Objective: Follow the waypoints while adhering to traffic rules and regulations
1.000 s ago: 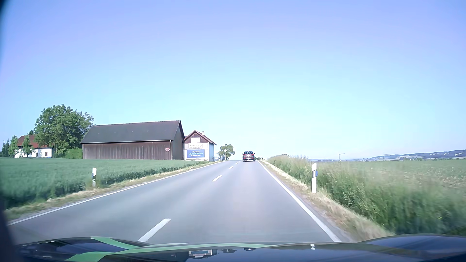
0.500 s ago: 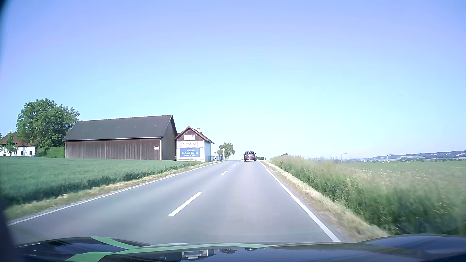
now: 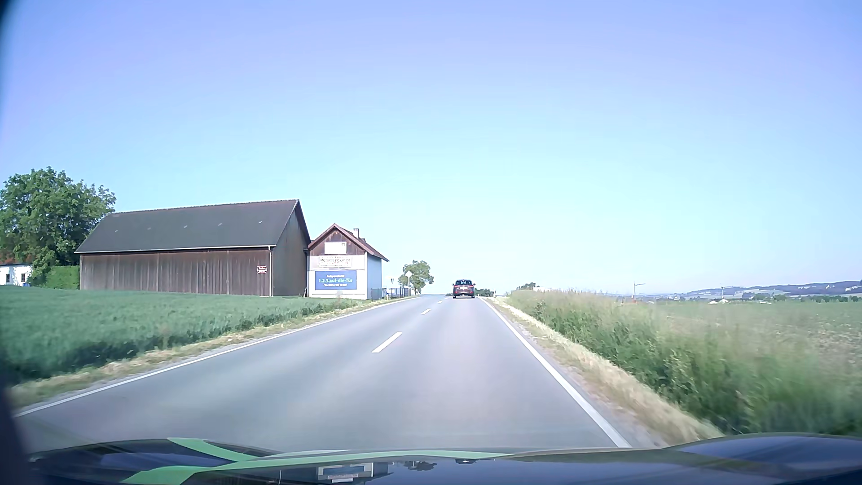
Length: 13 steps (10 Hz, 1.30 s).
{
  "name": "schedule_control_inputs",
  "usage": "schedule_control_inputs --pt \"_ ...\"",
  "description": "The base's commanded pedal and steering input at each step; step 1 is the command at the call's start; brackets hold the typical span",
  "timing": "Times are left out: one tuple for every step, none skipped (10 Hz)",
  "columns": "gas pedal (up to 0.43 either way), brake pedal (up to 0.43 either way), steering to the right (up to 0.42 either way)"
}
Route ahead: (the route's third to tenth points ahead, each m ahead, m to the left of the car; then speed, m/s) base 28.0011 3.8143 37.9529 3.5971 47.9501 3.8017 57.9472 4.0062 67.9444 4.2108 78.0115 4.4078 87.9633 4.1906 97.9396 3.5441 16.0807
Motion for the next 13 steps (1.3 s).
schedule_control_inputs --pt "0.268 0.0 -0.002" --pt "0.248 0.0 -0.002" --pt "0.157 0.0 -0.002" --pt "0.15 0.0 -0.002" --pt "0.15 0.0 -0.002" --pt "0.169 0.0 -0.002" --pt "0.189 0.0 -0.002" --pt "0.228 0.0 -0.002" --pt "0.24 0.0 -0.002" --pt "0.24 0.0 -0.002" --pt "0.228 0.0 -0.002" --pt "0.169 0.0 -0.002" --pt "0.13 0.0 -0.002"
